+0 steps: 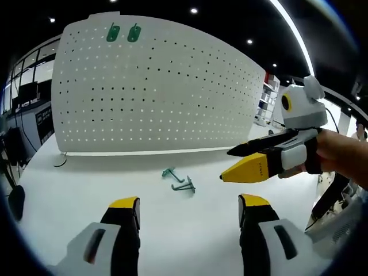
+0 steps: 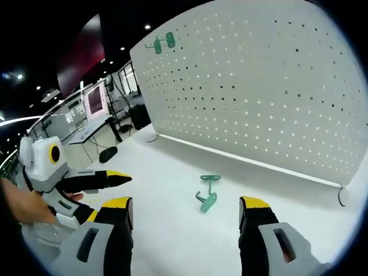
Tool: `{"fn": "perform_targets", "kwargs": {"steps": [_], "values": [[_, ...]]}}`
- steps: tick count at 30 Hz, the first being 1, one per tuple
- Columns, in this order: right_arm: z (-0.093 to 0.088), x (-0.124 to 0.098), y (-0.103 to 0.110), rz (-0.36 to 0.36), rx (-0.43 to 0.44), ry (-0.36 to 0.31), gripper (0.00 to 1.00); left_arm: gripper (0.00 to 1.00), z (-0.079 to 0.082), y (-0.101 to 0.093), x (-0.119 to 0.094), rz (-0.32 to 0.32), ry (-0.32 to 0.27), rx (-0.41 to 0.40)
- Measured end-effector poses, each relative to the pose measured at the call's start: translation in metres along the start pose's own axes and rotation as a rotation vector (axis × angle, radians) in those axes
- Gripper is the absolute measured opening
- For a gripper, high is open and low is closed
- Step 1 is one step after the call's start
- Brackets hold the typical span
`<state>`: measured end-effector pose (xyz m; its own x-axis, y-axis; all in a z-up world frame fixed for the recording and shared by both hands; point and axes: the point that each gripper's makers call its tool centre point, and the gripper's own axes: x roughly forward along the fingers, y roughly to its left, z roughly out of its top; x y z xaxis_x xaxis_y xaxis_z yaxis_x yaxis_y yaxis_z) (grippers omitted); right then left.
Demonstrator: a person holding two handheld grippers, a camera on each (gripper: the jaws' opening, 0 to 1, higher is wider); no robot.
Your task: Insert the hook assembly into the mounting plate slot until the hook locks in place.
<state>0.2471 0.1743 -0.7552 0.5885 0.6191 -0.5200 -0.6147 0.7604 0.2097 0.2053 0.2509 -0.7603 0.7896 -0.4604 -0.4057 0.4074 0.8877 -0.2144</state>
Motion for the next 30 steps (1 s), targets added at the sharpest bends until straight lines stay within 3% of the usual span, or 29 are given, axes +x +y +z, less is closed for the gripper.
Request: {"fn": "perform_targets", "kwargs": {"steps": [4, 9, 30], "values": [[-0.003, 0.006, -0.005, -0.018, -0.012, 0.011, 0.67, 0.71, 0.000, -0.002, 0.000, -0.006, 0.001, -0.001], [-0.006, 0.013, -0.009, -0.030, -0.017, 0.019, 0.54, 0.70, -0.001, -0.002, 0.000, -0.009, 0.002, -0.006], [-0.030, 0.038, -0.017, -0.069, -0.033, 0.104, 0.27, 0.66, 0.001, -0.002, 0.000, -0.018, -0.005, -0.018]]}}
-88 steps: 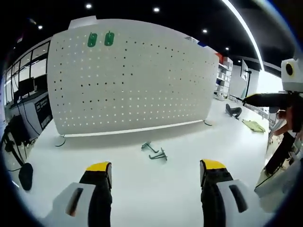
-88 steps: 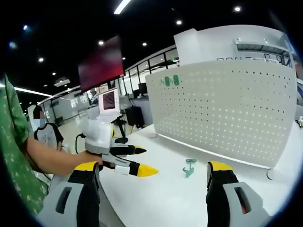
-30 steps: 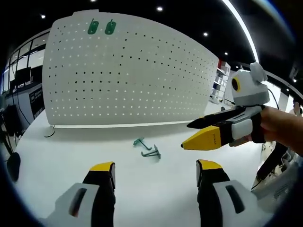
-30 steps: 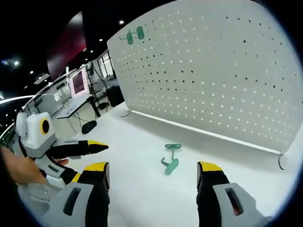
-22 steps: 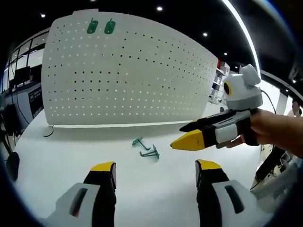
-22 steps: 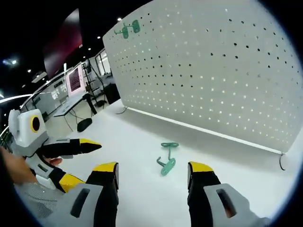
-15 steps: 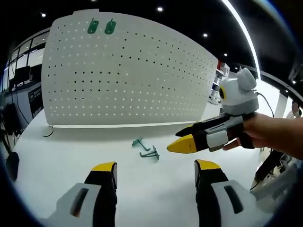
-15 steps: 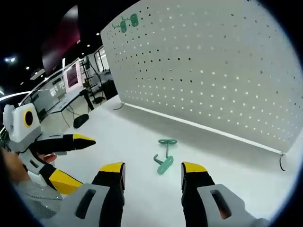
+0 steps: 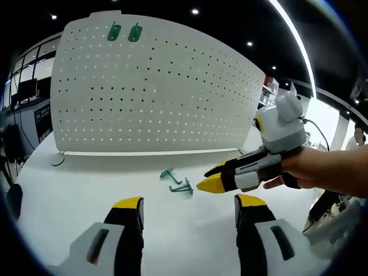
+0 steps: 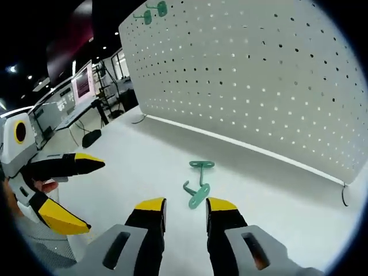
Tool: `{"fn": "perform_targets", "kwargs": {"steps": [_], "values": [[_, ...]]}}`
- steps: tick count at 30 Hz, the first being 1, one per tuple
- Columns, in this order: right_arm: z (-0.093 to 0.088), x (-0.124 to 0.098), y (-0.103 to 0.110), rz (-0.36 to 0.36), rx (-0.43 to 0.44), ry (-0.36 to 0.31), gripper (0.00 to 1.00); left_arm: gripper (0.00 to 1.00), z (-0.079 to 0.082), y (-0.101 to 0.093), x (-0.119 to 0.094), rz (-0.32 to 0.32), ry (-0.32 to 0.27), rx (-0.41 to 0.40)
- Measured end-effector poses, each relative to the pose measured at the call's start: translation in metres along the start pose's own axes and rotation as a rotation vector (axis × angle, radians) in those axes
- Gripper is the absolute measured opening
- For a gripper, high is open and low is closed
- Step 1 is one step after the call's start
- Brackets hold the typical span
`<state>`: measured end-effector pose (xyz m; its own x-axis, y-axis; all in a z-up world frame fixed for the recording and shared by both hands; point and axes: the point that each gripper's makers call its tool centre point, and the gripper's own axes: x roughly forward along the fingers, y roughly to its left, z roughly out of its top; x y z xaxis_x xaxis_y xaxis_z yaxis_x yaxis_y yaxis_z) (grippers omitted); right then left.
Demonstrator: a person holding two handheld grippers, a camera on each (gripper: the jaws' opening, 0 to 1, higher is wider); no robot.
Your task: Insert the hook assembly into the mounting plate slot until the hook locks in place.
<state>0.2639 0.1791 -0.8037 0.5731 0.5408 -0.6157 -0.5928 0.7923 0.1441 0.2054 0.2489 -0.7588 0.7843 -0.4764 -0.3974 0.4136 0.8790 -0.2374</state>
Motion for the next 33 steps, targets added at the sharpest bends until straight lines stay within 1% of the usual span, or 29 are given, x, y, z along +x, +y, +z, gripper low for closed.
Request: {"fn": "perform_targets", "kwargs": {"steps": [3, 6, 10, 15, 19, 24, 28, 33], "values": [[-0.001, 0.003, -0.003, -0.009, 0.012, 0.004, 0.25, 0.65, 0.000, 0.000, 0.000, -0.002, 0.001, 0.000], [0.001, 0.006, -0.005, -0.015, 0.023, 0.002, 0.21, 0.65, 0.000, -0.001, 0.001, -0.005, 0.002, 0.000], [0.003, 0.010, -0.009, -0.029, 0.039, 0.000, 0.20, 0.64, 0.000, -0.001, 0.001, -0.008, 0.001, -0.002], [0.006, 0.017, -0.013, -0.048, 0.061, 0.003, 0.17, 0.63, 0.000, -0.001, 0.001, -0.011, 0.001, -0.003], [0.008, 0.024, -0.015, -0.065, 0.077, 0.010, 0.16, 0.63, 0.001, 0.000, 0.001, -0.011, 0.000, -0.003], [0.005, 0.030, -0.016, -0.080, 0.075, 0.035, 0.15, 0.62, 0.002, 0.001, 0.000, -0.011, -0.002, -0.005], [0.002, 0.033, -0.019, -0.090, 0.074, 0.051, 0.14, 0.62, 0.002, 0.002, 0.000, -0.009, -0.003, -0.005], [0.002, 0.036, -0.020, -0.095, 0.081, 0.055, 0.14, 0.61, 0.002, 0.001, 0.000, -0.012, -0.001, -0.004]]}}
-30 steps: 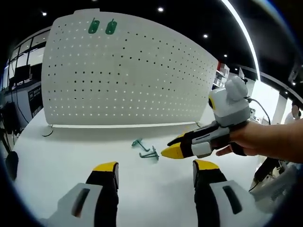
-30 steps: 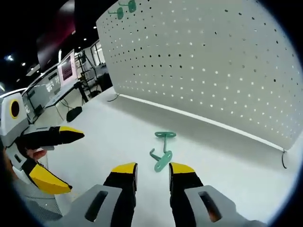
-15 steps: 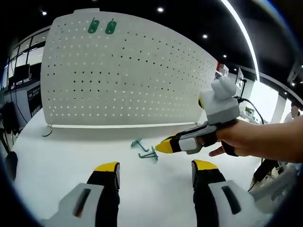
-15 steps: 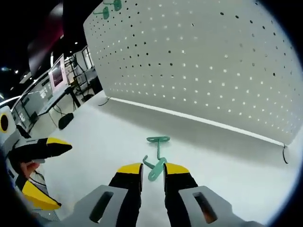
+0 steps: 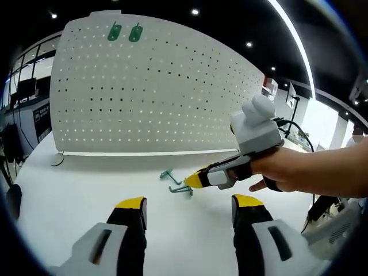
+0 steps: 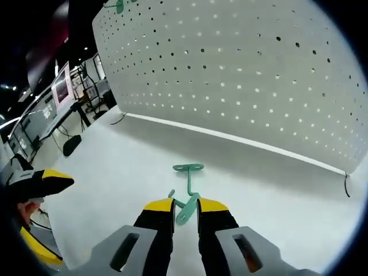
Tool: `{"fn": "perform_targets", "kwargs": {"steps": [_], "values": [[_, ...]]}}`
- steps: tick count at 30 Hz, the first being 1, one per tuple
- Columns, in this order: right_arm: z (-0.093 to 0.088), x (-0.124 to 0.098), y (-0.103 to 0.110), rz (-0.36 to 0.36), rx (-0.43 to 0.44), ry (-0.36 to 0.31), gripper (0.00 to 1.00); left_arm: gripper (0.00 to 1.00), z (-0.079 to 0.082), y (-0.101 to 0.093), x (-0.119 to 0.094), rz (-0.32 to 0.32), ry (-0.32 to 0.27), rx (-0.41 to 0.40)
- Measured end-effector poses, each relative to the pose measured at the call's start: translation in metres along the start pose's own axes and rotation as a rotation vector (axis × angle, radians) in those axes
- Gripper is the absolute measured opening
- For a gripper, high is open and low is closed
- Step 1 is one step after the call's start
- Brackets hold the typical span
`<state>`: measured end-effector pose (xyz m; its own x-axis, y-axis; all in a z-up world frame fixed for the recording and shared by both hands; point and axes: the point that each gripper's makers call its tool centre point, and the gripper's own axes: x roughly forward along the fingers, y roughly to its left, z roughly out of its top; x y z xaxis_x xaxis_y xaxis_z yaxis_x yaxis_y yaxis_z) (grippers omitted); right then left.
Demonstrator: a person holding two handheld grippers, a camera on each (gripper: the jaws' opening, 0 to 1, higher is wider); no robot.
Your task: Insert the hook assembly into the mounting plate slot until the hook locks in place.
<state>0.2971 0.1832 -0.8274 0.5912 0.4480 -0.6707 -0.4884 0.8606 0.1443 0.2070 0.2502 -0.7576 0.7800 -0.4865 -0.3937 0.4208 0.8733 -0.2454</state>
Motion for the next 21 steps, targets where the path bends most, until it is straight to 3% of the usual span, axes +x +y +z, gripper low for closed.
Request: {"fn": "perform_targets", "kwargs": {"steps": [21], "values": [[-0.0085, 0.0072, -0.0083, -0.022, 0.043, 0.044, 0.08, 0.60, -0.0005, -0.0003, -0.0002, -0.006, 0.005, 0.003]]}}
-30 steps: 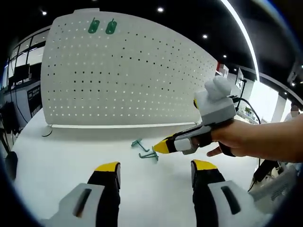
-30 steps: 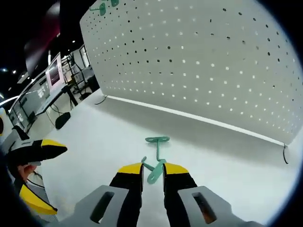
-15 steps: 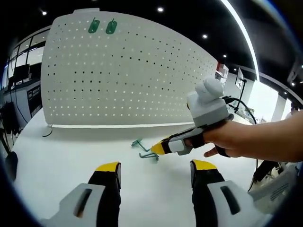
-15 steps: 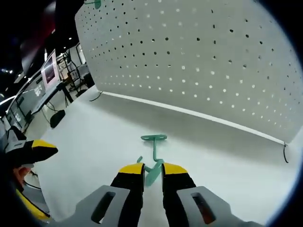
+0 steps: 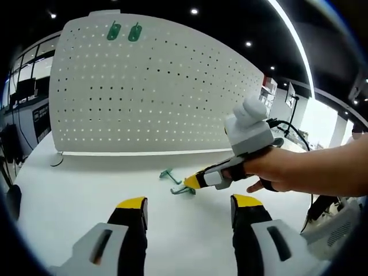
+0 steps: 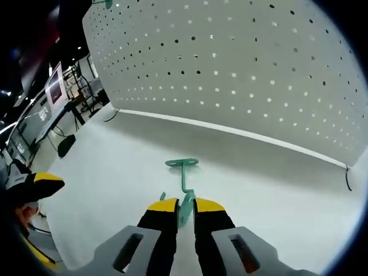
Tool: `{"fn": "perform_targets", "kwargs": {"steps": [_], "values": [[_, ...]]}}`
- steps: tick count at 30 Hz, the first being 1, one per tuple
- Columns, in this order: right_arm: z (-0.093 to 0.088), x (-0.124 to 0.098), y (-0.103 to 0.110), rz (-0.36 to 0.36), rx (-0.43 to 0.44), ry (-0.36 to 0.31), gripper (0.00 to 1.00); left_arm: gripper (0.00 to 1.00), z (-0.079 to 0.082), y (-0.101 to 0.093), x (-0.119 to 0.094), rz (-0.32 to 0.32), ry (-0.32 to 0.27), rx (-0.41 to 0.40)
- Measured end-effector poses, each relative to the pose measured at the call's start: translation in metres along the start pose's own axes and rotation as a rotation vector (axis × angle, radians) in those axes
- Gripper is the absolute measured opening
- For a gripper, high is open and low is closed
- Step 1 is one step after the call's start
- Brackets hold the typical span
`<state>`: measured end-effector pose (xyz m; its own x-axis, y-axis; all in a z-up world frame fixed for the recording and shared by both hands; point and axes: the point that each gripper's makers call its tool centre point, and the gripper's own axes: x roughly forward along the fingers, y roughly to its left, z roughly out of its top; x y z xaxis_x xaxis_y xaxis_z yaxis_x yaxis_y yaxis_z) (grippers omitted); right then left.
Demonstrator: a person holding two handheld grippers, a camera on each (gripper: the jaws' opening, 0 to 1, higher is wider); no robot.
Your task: Insert the hook assembly into the mounting plate slot until the hook locks in place.
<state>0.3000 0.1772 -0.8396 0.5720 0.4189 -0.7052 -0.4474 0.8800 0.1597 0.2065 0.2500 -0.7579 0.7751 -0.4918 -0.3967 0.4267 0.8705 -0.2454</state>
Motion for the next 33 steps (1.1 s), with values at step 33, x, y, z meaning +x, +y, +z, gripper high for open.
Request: {"fn": "perform_targets", "kwargs": {"steps": [33], "values": [[-0.006, -0.022, -0.019, 0.034, 0.188, -0.045, 0.00, 0.57, -0.002, -0.006, 0.002, -0.013, 0.011, 0.012]]}}
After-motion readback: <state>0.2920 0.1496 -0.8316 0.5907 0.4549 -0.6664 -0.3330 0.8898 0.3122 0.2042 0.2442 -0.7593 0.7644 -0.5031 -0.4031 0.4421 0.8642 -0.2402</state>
